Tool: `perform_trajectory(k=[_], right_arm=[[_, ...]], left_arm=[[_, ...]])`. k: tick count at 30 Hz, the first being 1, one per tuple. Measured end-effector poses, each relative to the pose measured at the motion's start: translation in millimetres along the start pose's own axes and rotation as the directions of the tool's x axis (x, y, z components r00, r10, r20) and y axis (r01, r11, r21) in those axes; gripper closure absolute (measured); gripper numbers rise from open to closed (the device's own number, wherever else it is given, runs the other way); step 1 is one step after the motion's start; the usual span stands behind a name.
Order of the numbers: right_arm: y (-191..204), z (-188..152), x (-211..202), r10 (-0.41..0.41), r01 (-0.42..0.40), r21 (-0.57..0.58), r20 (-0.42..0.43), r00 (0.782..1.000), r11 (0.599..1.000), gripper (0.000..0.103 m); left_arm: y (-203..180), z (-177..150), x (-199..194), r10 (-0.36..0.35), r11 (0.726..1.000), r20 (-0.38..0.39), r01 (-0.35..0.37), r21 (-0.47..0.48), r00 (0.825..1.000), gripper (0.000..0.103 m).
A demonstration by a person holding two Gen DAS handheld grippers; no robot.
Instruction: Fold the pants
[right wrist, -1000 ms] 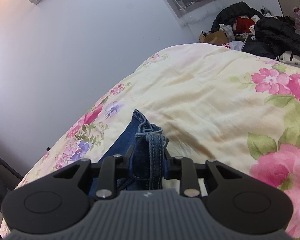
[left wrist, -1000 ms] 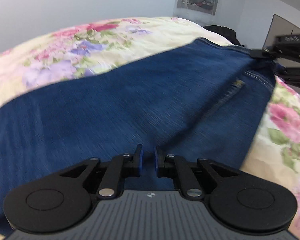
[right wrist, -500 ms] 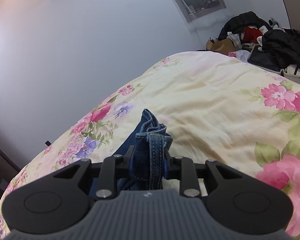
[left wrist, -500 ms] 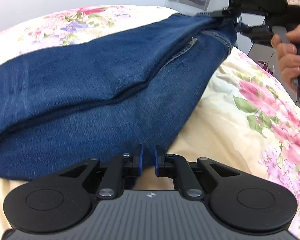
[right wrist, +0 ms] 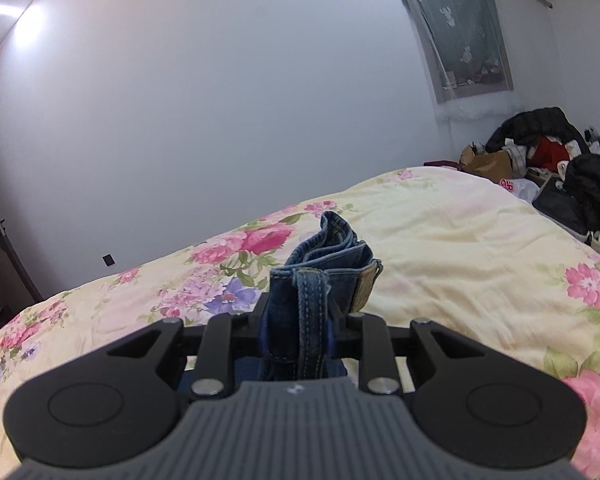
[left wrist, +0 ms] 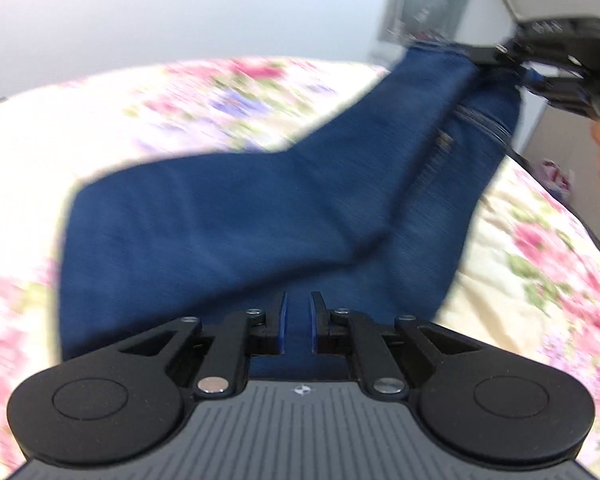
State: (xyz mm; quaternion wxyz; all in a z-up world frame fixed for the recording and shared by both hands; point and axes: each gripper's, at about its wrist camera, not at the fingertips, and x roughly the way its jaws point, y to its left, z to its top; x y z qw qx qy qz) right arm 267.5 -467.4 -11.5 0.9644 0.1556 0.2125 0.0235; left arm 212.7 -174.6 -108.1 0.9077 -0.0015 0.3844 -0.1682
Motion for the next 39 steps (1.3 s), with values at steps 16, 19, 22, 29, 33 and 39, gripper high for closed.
perform_trajectory(k=[16,19,22,29,33,39], right_arm=[[232,-97,16,0.208,-0.235,-0.339,-0.112,0.972,0.911,0.085],[263,-147,38,0.237,-0.314,-0.365,-0.24,0.941,0.877,0.088],[277,-192,63,0.193,-0.332,-0.373,-0.363,0.912,0.866,0.088],[267,-213,75,0.192,-0.359,-0.351,-0.428,0.883,0.865,0.074],[268,-192,63,0.215,-0.378,-0.351,-0.423,0.88,0.857,0.057],[238,-140,56,0.181,-0.314,-0.362,-0.355,0.917,0.878,0.056]], left_arm=[[166,11,-59,0.222,0.966,0.068,-0.21,-0.151,0.973,0.093],[186,5,-57,0.21,0.962,0.046,-0.198,-0.186,0.977,0.093],[198,-1,-53,0.178,0.963,0.024,-0.169,-0.211,0.984,0.093],[210,-2,-46,0.053,0.966,0.022,-0.045,-0.253,0.998,0.087],[216,7,-41,-0.012,0.961,0.042,0.023,-0.277,0.999,0.077],[222,31,-18,-0.078,0.943,0.074,0.098,-0.317,0.994,0.076]])
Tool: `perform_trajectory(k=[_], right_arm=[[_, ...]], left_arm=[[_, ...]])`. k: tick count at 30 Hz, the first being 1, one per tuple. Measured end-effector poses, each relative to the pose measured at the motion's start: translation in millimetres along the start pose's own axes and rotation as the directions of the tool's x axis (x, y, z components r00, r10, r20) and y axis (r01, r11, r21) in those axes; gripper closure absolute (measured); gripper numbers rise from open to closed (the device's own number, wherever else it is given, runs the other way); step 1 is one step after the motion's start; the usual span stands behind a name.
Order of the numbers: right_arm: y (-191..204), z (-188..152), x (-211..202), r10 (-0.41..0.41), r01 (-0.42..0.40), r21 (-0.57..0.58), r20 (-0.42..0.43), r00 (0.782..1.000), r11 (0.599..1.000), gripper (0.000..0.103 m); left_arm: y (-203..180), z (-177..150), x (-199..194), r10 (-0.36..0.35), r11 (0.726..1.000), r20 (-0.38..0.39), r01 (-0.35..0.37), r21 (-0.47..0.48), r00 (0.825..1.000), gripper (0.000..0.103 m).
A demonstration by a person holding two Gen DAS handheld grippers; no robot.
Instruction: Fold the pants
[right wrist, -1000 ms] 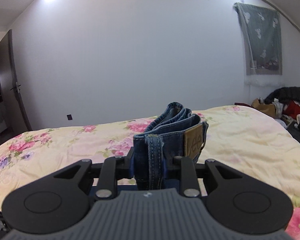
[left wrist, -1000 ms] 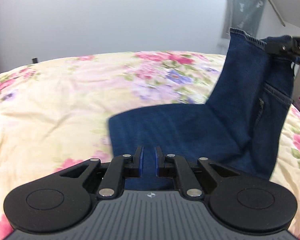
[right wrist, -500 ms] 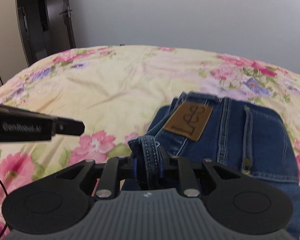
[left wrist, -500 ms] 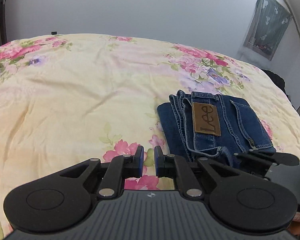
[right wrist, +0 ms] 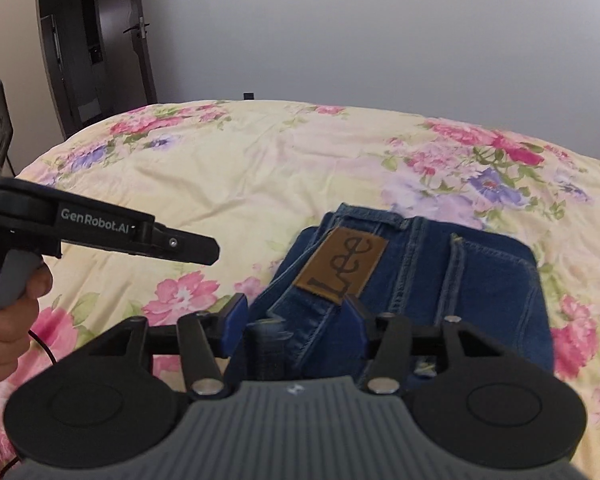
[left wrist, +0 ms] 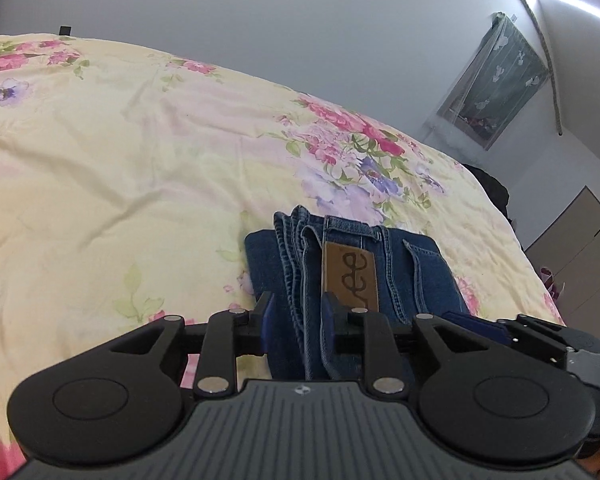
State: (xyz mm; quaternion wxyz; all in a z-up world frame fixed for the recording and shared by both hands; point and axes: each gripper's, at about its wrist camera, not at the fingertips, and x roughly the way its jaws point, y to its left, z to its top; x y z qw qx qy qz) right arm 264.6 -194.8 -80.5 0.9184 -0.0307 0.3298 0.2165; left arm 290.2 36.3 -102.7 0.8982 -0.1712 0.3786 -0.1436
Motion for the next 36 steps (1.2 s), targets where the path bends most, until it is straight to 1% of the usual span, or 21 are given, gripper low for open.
perform_trajectory(k=[1,3,5,6,8,10,11,15,16,18,22,23,25,26,27,28,29,33,36], right_arm=[[-11,4,0,-0.009,0.009,0.016,-0.004,1.0,1.0,0.056],[-33,10,2,-0.023,0.024,0.055,-0.025,0.999,0.998,0.056],[-49,14,8,-0.047,0.05,0.063,-0.048,0.998,0.997,0.056],[-54,15,11,-0.07,0.073,0.053,-0.057,0.996,0.996,0.055],[-66,16,20,-0.103,0.106,0.036,-0.073,0.992,0.994,0.055],[-79,17,27,-0.126,0.129,0.034,-0.083,0.989,0.991,0.055],[-86,17,31,-0.135,0.139,0.039,-0.087,0.987,0.989,0.055],[-114,12,40,-0.163,0.17,0.057,-0.103,0.981,0.984,0.055],[-119,10,43,-0.164,0.171,0.059,-0.108,0.981,0.984,0.055],[-128,5,50,-0.168,0.177,0.061,-0.125,0.978,0.982,0.055],[-142,-3,58,-0.152,0.166,0.096,-0.132,0.979,0.981,0.054],[-143,-5,60,-0.149,0.163,0.101,-0.134,0.98,0.981,0.053],[-141,-7,62,-0.153,0.166,0.087,-0.136,0.979,0.982,0.052],[-140,-8,63,-0.155,0.167,0.083,-0.135,0.979,0.983,0.052],[-140,-8,63,-0.155,0.167,0.084,-0.135,0.979,0.982,0.051],[-141,-8,63,-0.153,0.166,0.089,-0.134,0.979,0.982,0.051],[-141,-8,62,-0.15,0.164,0.095,-0.132,0.98,0.982,0.051],[-141,-7,55,-0.148,0.163,0.106,-0.134,0.98,0.981,0.052],[-143,-7,42,-0.154,0.167,0.101,-0.128,0.98,0.981,0.052]], left_arm=[[0,3,7,-0.003,1.0,-0.01,0.003,-0.004,1.0,0.076],[0,8,20,-0.034,0.999,-0.033,0.033,-0.02,0.999,0.076],[0,12,32,-0.064,0.997,-0.035,0.063,-0.044,0.997,0.074],[1,13,41,-0.082,0.995,-0.042,0.08,-0.06,0.996,0.066],[5,16,59,-0.103,0.992,-0.058,0.098,-0.084,0.993,0.054],[11,19,78,-0.12,0.988,-0.077,0.111,-0.107,0.99,0.053],[15,20,87,-0.126,0.985,-0.08,0.116,-0.125,0.989,0.051],[28,26,111,-0.16,0.971,-0.063,0.145,-0.189,0.985,0.034],[30,27,117,-0.171,0.968,-0.069,0.155,-0.195,0.983,0.033],[32,27,126,-0.188,0.965,-0.071,0.171,-0.201,0.98,0.026],[35,27,133,-0.248,0.943,-0.062,0.227,-0.244,0.967,0.024],[33,27,132,-0.258,0.94,-0.056,0.237,-0.247,0.965,0.025],[24,27,132,-0.288,0.936,-0.059,0.268,-0.226,0.956,0.034],[17,26,132,-0.287,0.943,-0.068,0.27,-0.193,0.956,0.039],[9,25,131,-0.26,0.959,-0.061,0.249,-0.137,0.964,0.046],[3,24,131,-0.228,0.971,-0.058,0.222,-0.094,0.972,0.048],[0,23,132,-0.203,0.977,-0.064,0.198,-0.073,0.977,0.055],[-5,27,121,-0.189,0.981,-0.059,0.185,-0.06,0.98,0.073],[-23,31,102,-0.151,0.988,-0.05,0.152,0.012,0.987,0.078]])
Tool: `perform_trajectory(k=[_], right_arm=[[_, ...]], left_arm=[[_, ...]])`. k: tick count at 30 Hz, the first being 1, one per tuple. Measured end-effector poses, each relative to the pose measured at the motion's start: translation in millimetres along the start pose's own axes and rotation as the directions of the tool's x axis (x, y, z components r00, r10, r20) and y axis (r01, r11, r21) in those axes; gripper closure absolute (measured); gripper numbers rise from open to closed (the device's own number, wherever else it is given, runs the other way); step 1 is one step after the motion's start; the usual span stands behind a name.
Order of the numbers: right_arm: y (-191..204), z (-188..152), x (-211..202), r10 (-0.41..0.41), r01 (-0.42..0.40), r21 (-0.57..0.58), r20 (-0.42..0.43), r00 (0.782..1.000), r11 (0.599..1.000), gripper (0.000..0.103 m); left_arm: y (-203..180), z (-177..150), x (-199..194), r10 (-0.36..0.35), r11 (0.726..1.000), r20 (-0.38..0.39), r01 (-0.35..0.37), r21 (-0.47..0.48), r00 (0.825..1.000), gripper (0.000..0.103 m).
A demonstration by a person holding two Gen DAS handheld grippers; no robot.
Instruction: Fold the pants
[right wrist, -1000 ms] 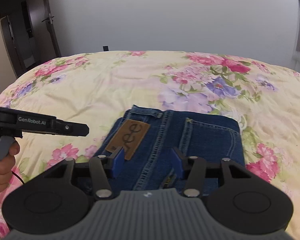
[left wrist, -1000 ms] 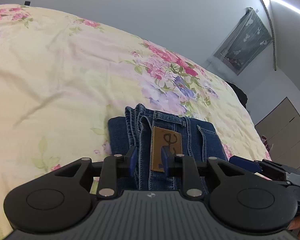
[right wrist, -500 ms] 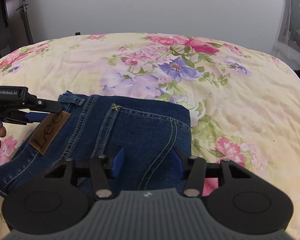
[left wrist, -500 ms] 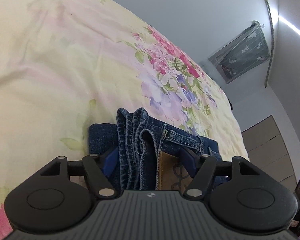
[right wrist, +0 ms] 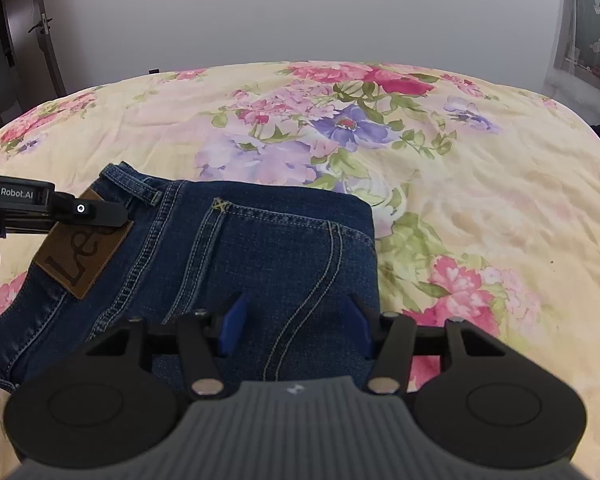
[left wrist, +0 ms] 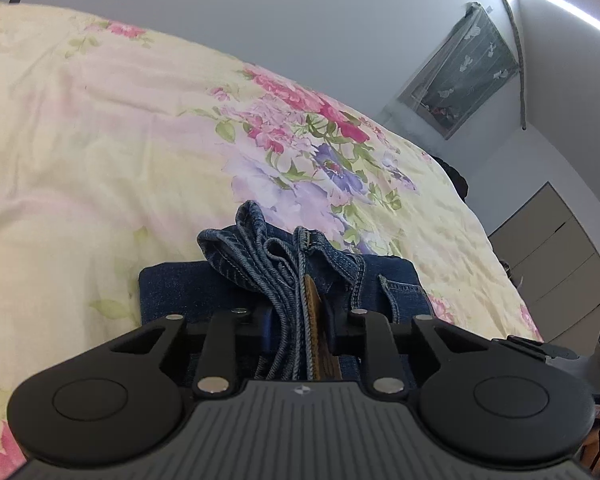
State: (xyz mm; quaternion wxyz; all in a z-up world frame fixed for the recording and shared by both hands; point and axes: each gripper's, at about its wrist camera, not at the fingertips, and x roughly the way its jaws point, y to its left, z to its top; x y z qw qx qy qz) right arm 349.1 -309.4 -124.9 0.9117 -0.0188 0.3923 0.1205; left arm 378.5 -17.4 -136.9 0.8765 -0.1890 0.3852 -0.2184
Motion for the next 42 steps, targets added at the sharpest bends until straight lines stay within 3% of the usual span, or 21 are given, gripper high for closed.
perform_trajectory(k=[5,9,14,17,21,24,27,30,34,37,42], right_arm=[[-16,-4,-19,-0.009,0.008,0.035,0.012,1.0,0.999,0.054],[-19,-11,-17,0.035,-0.034,0.06,-0.012,0.999,0.998,0.083],[-14,6,0,0.051,-0.051,0.024,0.018,0.999,0.998,0.092],[-18,26,26,0.054,-0.055,0.02,0.023,0.998,0.998,0.092],[-21,50,66,0.043,-0.043,0.02,0.002,0.999,0.999,0.094],[-21,53,97,0.038,-0.035,0.048,-0.071,0.997,0.998,0.098],[-18,51,101,0.023,-0.022,0.012,-0.082,0.996,1.0,0.099],[-19,54,83,0.018,-0.017,0.017,-0.072,0.997,1.0,0.099],[-13,41,31,0.033,-0.033,-0.013,-0.029,0.999,0.999,0.097],[-9,19,-13,0.032,-0.032,-0.027,-0.001,0.999,0.999,0.097],[-8,-39,-75,0.043,-0.044,0.063,0.025,0.999,0.997,0.097]], left_arm=[[-19,4,-26,0.036,0.995,0.011,-0.037,0.094,0.999,0.079],[9,-3,-13,0.09,0.994,-0.037,-0.088,0.065,0.995,0.078],[40,-5,4,0.064,0.998,-0.073,-0.063,0.013,0.995,0.076],[57,-7,8,0.022,0.999,-0.085,-0.025,-0.038,0.996,0.074],[61,-9,11,0.017,1.0,-0.091,-0.018,-0.002,0.996,0.069],[68,-10,14,0.008,1.0,-0.091,-0.011,-0.029,0.996,0.065],[66,-9,14,0.016,0.999,-0.097,-0.02,-0.042,0.995,0.062],[58,-6,3,0.048,0.996,-0.105,-0.055,-0.064,0.993,0.054],[34,-10,-27,0.153,0.988,-0.077,-0.153,0.007,0.985,0.052],[14,-22,-58,0.166,0.986,-0.024,-0.165,0.039,0.986,0.057],[-26,-56,-90,0.176,0.978,0.015,-0.176,0.112,0.984,0.076]])
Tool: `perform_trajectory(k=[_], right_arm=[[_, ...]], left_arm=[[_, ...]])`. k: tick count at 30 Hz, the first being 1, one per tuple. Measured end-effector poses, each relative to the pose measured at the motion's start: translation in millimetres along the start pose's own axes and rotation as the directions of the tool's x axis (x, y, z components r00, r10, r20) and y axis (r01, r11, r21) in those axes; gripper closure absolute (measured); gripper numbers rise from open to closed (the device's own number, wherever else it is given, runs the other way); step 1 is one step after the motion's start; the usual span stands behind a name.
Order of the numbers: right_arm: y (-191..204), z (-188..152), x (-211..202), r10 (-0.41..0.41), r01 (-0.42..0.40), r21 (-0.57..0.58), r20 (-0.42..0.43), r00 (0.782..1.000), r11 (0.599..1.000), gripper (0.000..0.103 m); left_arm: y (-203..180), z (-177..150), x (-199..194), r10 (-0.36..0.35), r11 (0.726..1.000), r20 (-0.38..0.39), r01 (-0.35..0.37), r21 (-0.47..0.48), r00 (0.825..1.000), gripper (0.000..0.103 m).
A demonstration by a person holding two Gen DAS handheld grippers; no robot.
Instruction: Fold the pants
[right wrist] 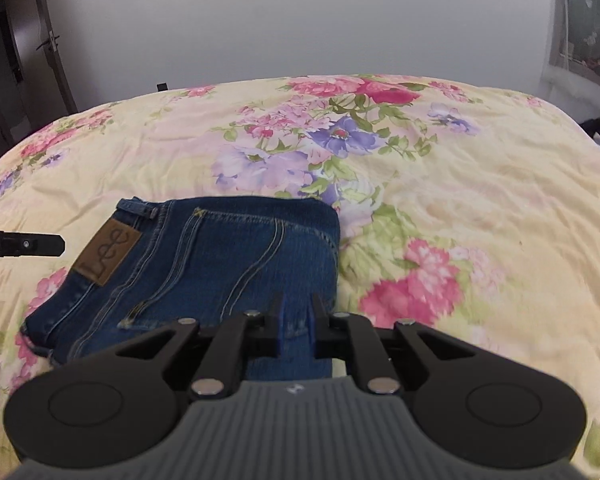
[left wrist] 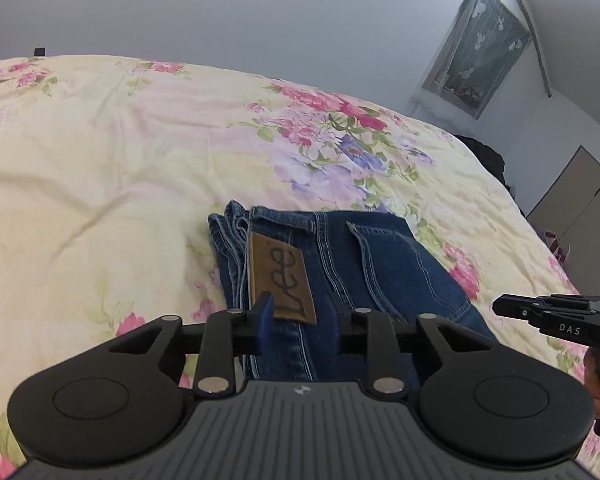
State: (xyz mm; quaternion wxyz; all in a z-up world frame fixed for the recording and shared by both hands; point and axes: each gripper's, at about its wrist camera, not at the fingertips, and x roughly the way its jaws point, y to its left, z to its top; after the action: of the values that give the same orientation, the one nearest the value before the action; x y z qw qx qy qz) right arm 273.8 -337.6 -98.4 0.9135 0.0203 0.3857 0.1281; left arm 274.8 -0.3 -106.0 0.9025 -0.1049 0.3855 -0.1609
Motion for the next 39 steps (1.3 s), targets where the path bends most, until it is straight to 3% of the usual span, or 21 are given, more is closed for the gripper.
perform_trajectory(k=[3,9,16,20,22,23,24,30,33,39], right_arm=[[3,-37,-17,-0.036,0.036,0.022,-0.006,0.999,0.999,0.097],[2,-84,-6,-0.069,0.075,0.091,-0.064,0.996,0.993,0.099],[5,-104,18,-0.117,0.123,0.091,-0.066,0.991,0.988,0.1],[3,-97,7,-0.103,0.106,0.105,-0.038,0.994,0.989,0.1],[-6,-93,-4,-0.065,0.066,0.152,-0.01,0.998,0.986,0.099],[-10,-90,-10,-0.052,0.049,0.176,0.01,0.999,0.983,0.098],[-13,-86,-13,-0.041,0.035,0.196,0.027,0.999,0.98,0.09],[-26,-55,2,0.043,-0.046,0.224,0.017,0.999,0.974,0.055],[-36,-43,19,0.099,-0.097,0.257,0.006,0.995,0.961,0.043],[-61,-23,64,0.205,-0.175,0.382,-0.04,0.978,0.907,0.041]], left_arm=[[-13,-22,1,0.041,0.998,-0.031,-0.039,0.042,0.999,0.088],[0,-50,15,0.114,0.993,-0.076,-0.114,0.004,0.991,0.093],[14,-67,28,0.125,0.991,-0.094,-0.129,-0.039,0.988,0.094],[14,-61,18,0.11,0.991,-0.076,-0.115,-0.072,0.991,0.094],[16,-55,9,0.092,0.99,-0.045,-0.097,-0.1,0.995,0.084],[17,-52,6,0.095,0.989,-0.027,-0.097,-0.111,0.995,0.068],[18,-48,5,0.101,0.988,-0.012,-0.102,-0.12,0.995,0.056],[16,-31,22,0.102,0.991,-0.043,-0.105,-0.088,0.994,0.035],[19,-28,30,0.096,0.992,-0.046,-0.099,-0.081,0.994,0.029],[35,-21,51,0.026,0.991,-0.071,-0.036,-0.132,0.997,0.026]])
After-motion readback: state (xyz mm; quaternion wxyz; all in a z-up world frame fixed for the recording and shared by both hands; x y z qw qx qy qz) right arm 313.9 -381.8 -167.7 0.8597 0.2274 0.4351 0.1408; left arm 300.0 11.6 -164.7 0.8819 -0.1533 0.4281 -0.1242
